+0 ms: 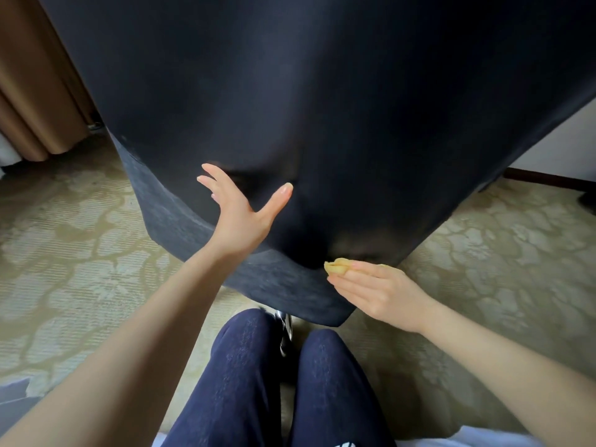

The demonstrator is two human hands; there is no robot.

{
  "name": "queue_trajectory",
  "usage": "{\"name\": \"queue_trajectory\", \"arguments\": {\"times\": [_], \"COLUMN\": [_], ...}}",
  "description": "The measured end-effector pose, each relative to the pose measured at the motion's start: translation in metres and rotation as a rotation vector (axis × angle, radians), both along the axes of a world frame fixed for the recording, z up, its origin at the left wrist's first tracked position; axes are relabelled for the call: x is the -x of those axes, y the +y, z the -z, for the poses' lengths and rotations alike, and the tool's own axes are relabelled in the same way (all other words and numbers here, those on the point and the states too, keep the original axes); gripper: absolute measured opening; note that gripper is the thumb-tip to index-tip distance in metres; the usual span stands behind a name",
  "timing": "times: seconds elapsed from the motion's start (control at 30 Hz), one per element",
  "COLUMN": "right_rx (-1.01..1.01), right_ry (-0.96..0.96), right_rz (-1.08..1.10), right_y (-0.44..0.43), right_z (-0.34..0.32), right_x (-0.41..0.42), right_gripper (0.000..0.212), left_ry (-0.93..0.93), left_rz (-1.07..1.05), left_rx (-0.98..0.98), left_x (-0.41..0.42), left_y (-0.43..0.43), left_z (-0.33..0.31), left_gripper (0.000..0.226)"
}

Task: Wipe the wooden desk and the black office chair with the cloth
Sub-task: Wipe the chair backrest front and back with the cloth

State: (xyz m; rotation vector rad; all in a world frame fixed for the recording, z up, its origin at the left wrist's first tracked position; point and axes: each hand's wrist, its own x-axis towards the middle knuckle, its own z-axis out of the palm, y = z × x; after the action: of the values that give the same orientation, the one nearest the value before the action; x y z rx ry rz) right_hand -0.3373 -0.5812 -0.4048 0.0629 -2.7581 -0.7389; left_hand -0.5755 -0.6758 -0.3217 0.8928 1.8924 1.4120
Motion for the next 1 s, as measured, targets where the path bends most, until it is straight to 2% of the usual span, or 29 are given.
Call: {"name": "queue_trajectory", "arguments": {"times": [0.23, 0.4, 0.57, 0.67, 0.8, 0.9, 1.0], "right_rx": [-0.103, -0.217, -0.253, -0.248, -0.24, -0.209, -0.21], "right_ry": [0.023, 0.134, 0.353, 0.496, 0.597, 0.597, 0.508], "right_rz": [-0.173, -0.15, -0.066, -0.025, -0.052, -0.086, -0.084], "right_y": [0.003, -0.007, -0.024, -0.03, -0.028, -0.024, -0.019], "right_z": [-0.08, -0.137, -0.161, -0.162, -0.142, -0.117, -0.087], "right_x": [-0.023, -0.018, 0.01, 0.038, 0.067, 0.085, 0.096], "right_gripper": [0.019, 0.023, 0.021, 0.017, 0.016, 0.016, 0.017], "left_ry": [0.036, 0.105, 0.103, 0.06, 0.117, 0.15, 0.199], "left_rz": [-0.026, -0.076, -0.007, 0.031, 0.056, 0.066, 0.072], "left_rx": [0.017, 0.027, -0.051, -0.068, -0.052, -0.052, -0.013], "left_x": [0.017, 0.012, -0.005, -0.004, 0.004, 0.007, 0.009], "left_y": [0.0, -0.008, -0.013, -0.013, -0.014, -0.016, -0.014], "left_z": [-0.002, 0.001, 0.005, 0.006, 0.01, 0.013, 0.011], "left_gripper": [0.109, 0.11, 0.107, 0.102, 0.095, 0.096, 0.097]}}
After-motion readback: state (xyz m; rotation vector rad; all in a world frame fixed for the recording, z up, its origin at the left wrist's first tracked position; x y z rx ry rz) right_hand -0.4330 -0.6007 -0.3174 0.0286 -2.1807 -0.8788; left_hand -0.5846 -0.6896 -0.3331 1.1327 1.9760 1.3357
